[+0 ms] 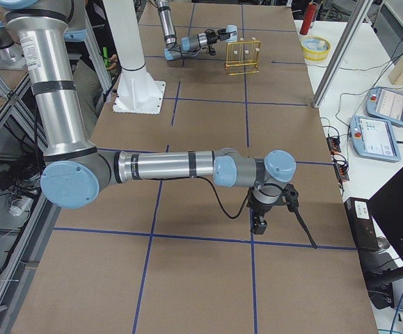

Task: Hang cup on cup holder
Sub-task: 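Slide the cup onto a white peg of the gold rack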

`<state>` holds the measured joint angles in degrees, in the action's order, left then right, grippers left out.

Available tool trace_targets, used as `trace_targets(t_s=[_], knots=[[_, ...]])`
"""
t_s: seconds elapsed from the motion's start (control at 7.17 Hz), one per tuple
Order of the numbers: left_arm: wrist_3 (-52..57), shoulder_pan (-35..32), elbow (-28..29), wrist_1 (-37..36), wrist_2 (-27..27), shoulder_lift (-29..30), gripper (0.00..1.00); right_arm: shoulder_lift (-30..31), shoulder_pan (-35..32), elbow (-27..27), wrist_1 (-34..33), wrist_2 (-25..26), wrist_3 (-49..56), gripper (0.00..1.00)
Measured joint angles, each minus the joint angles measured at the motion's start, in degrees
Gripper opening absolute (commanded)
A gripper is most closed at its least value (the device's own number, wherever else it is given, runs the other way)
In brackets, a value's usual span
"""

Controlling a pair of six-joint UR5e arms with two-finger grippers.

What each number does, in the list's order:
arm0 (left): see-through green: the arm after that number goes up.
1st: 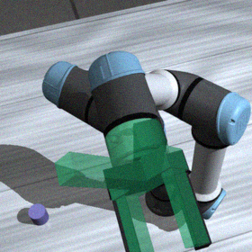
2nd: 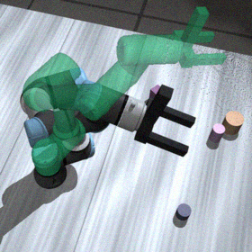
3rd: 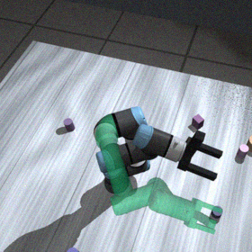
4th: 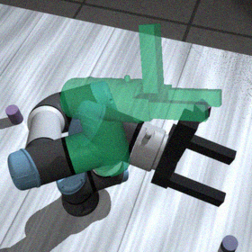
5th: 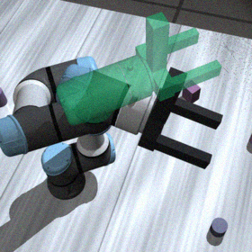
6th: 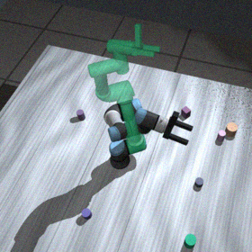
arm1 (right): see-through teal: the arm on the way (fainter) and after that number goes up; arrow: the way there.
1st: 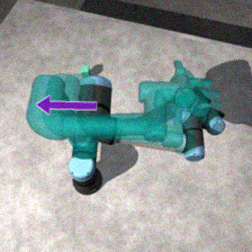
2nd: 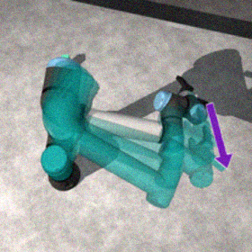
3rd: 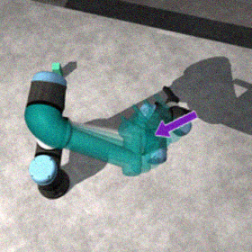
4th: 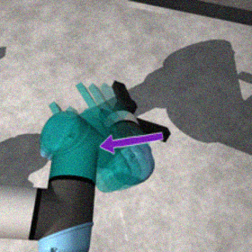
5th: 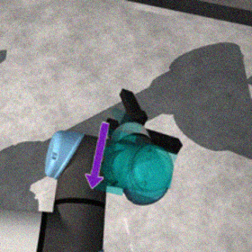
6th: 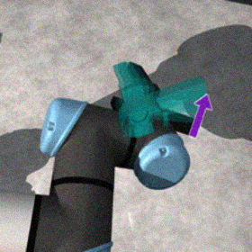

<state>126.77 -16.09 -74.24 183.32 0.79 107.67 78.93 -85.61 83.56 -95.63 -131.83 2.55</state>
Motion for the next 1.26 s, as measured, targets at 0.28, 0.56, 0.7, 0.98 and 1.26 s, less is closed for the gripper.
trace_targets(t_s=[0.28, 0.56, 0.7, 0.98, 1.26], knots=[[-0.1, 0.0, 0.5, 0.0, -0.1, 0.2, 0.0, 0.0, 0.0, 0.0, 0.0, 0.0, 0.0, 1.0], [-0.1, 0.0, 0.6, -0.2, -0.2, 0.4, 0.0, 0.0, 0.0, 0.0, 0.0, 0.0, 0.0, 1.0], [-0.2, 0.0, 0.6, -0.2, -0.3, 0.4, 0.0, 0.0, 0.0, 0.0, 0.0, 0.0, 0.0, 1.0], [-0.4, 0.0, 0.6, -0.2, -0.5, 0.4, 0.42, 0.0, 0.0, 0.0, 0.0, 0.0, 0.0, 1.0], [-0.3, 0.0, 0.6, -0.1, -0.5, 0.4, 0.94, 0.0, 0.0, 0.0, 0.0, 0.0, 0.0, 1.0]])
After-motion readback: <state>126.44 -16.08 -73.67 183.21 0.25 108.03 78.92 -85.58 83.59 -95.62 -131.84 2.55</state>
